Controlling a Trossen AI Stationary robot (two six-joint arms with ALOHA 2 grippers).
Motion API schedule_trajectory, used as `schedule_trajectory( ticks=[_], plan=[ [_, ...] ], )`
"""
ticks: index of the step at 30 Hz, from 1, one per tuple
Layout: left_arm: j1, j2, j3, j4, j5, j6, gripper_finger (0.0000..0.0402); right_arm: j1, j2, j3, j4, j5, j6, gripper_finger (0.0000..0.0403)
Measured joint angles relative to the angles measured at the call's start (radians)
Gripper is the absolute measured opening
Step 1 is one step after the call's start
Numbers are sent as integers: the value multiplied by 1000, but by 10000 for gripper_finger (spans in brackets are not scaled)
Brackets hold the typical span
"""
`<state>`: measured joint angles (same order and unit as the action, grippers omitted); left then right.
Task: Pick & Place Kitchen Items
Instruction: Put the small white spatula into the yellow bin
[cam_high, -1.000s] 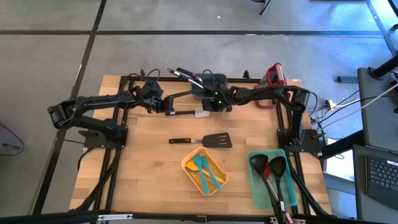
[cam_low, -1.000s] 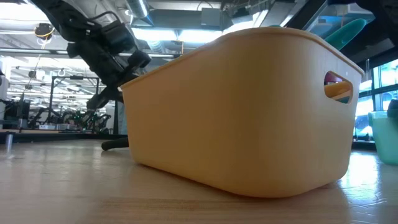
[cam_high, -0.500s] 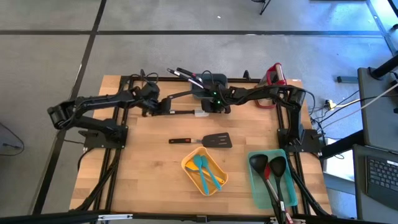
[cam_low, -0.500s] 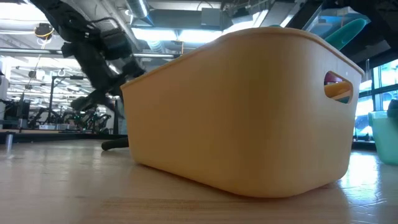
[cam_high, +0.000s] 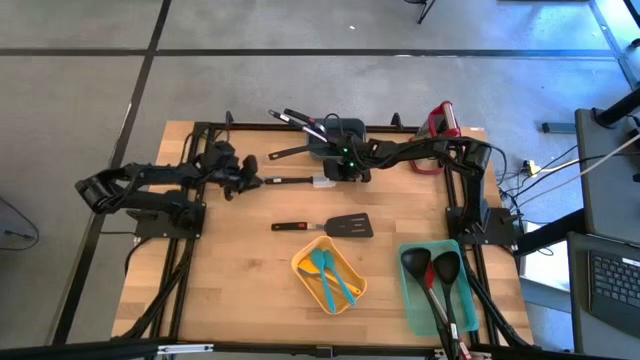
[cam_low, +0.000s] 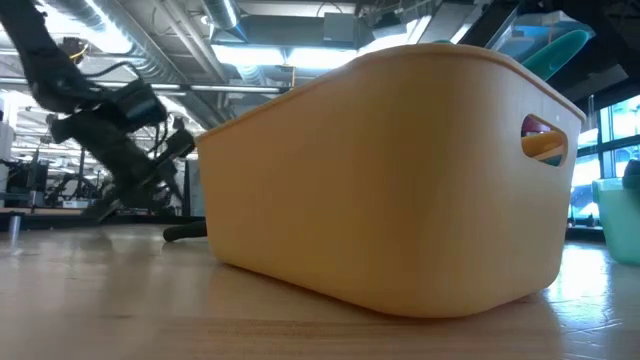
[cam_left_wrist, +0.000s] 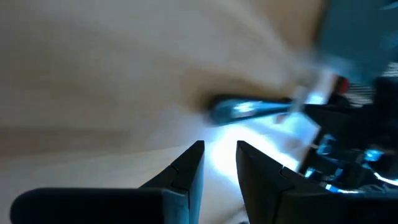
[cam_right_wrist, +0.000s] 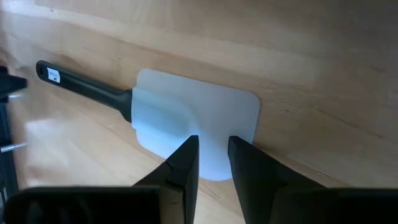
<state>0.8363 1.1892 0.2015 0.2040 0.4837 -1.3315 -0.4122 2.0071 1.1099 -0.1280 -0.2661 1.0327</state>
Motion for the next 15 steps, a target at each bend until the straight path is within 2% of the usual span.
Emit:
schedule_trajectory(
  ticks=[5,15],
  plan=[
    [19,-3,-62,36,5,5,87,0,0,0,0,0,0,96],
    [25,9,-66,80,-77,2,87,1,0,0,0,3,-8,96]
  ],
)
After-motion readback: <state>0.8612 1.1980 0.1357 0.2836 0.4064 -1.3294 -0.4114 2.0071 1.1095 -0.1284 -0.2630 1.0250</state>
